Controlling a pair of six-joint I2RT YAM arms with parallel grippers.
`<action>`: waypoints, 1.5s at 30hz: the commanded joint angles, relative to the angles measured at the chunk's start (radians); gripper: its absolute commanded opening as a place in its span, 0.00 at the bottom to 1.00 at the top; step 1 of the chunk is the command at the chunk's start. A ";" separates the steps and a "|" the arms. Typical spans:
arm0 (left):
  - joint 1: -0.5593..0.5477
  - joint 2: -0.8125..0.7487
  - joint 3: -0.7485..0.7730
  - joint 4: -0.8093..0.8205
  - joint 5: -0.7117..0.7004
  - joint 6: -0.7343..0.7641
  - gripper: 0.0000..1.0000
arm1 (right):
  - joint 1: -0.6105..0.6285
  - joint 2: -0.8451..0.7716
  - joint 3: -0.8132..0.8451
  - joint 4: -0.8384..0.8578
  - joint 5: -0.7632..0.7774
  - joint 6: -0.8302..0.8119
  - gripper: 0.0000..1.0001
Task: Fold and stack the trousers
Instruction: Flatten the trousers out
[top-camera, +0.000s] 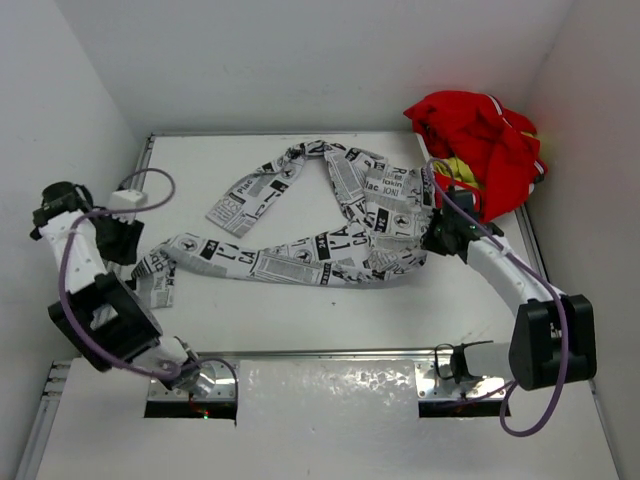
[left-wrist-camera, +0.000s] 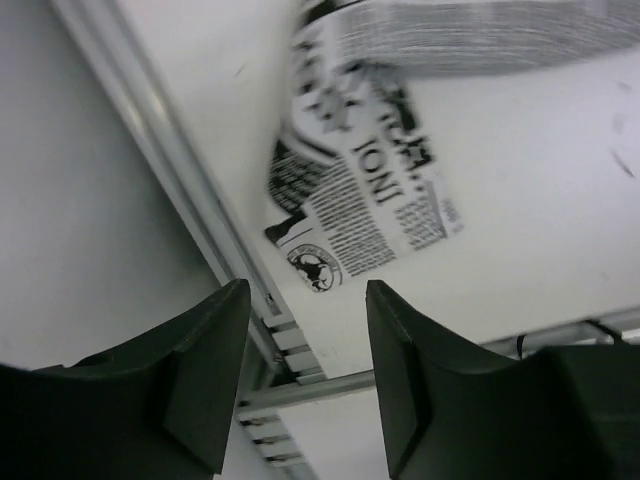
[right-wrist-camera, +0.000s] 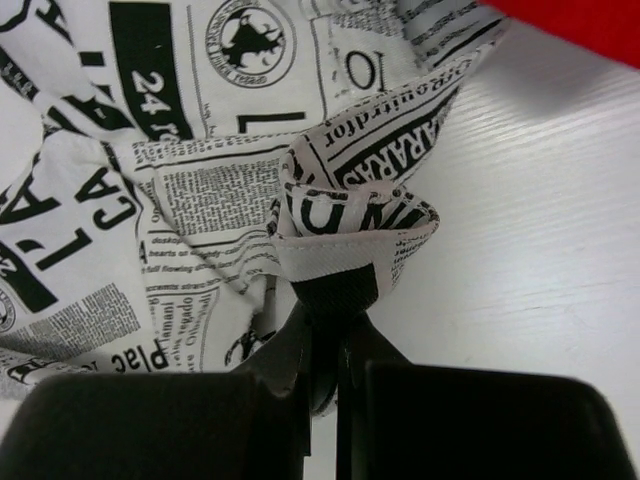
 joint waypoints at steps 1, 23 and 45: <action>0.130 0.108 -0.002 0.097 0.016 -0.197 0.47 | -0.050 0.006 0.080 -0.019 0.006 -0.056 0.00; 0.153 0.338 -0.407 0.607 -0.198 -0.233 0.52 | -0.079 0.001 0.116 -0.098 0.089 -0.105 0.00; 0.026 0.032 0.117 0.437 0.151 -0.179 0.00 | -0.300 -0.162 0.082 -0.170 0.228 -0.044 0.00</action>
